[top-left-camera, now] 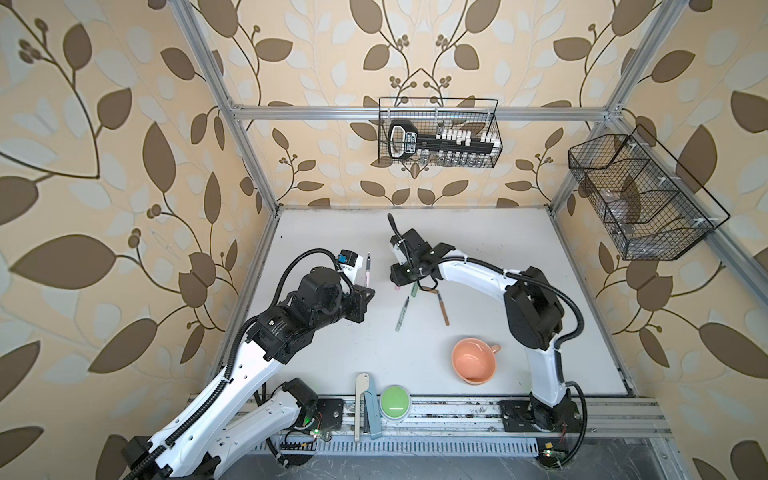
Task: Insert the pens into the pen caps
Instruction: 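Hold the pink pen upright with left gripper while right gripper reaches the pink cap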
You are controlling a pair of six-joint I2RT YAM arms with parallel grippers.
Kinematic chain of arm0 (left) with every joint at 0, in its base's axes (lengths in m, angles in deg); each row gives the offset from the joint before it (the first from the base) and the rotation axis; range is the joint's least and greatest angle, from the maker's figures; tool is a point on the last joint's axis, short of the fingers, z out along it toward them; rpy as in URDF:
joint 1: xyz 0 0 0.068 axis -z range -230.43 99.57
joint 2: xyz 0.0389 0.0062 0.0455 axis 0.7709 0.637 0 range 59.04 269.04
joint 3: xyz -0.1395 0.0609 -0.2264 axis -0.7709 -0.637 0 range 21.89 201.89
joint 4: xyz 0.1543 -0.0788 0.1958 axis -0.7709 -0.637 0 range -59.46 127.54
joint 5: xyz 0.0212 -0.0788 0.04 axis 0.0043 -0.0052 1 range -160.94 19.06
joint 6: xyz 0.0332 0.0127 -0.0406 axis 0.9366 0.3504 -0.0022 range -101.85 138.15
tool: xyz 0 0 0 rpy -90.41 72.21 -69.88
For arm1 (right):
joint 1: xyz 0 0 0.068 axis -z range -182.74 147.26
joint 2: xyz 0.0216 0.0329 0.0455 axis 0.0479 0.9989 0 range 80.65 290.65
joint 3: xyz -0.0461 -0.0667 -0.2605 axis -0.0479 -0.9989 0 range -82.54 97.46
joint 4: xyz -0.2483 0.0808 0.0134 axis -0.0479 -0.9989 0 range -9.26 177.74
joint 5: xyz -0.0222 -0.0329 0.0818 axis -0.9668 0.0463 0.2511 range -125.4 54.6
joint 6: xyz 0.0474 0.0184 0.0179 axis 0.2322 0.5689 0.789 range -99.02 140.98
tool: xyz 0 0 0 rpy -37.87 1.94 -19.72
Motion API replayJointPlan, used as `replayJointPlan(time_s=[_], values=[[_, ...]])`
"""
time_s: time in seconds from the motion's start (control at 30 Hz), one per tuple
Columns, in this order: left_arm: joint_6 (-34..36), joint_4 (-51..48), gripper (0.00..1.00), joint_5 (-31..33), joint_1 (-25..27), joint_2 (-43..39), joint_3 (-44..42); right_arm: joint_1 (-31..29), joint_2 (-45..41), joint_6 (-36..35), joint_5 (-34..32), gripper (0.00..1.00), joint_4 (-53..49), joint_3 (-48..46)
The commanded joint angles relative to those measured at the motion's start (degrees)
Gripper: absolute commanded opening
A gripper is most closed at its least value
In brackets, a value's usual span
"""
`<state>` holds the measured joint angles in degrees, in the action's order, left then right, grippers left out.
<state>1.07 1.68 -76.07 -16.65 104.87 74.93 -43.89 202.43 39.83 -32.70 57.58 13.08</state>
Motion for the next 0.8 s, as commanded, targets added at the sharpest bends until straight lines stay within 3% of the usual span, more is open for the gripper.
replayJointPlan(time_s=[0.0, 0.23, 0.77], values=[[-1.29, -1.76, 0.07, 3.02, 0.19, -1.46, -1.05, 0.50, 2.86, -2.22, -1.87, 0.41, -3.69, 4.07], [-1.55, -1.05, 0.07, 7.67, 0.17, -2.19, -1.30, 0.71, 7.15, -4.76, -3.76, 0.41, -6.39, 8.30], [-1.98, -2.82, 0.06, 11.32, 0.21, -4.33, -0.95, 0.09, 12.85, -5.01, -1.36, 0.41, -7.52, 12.50]])
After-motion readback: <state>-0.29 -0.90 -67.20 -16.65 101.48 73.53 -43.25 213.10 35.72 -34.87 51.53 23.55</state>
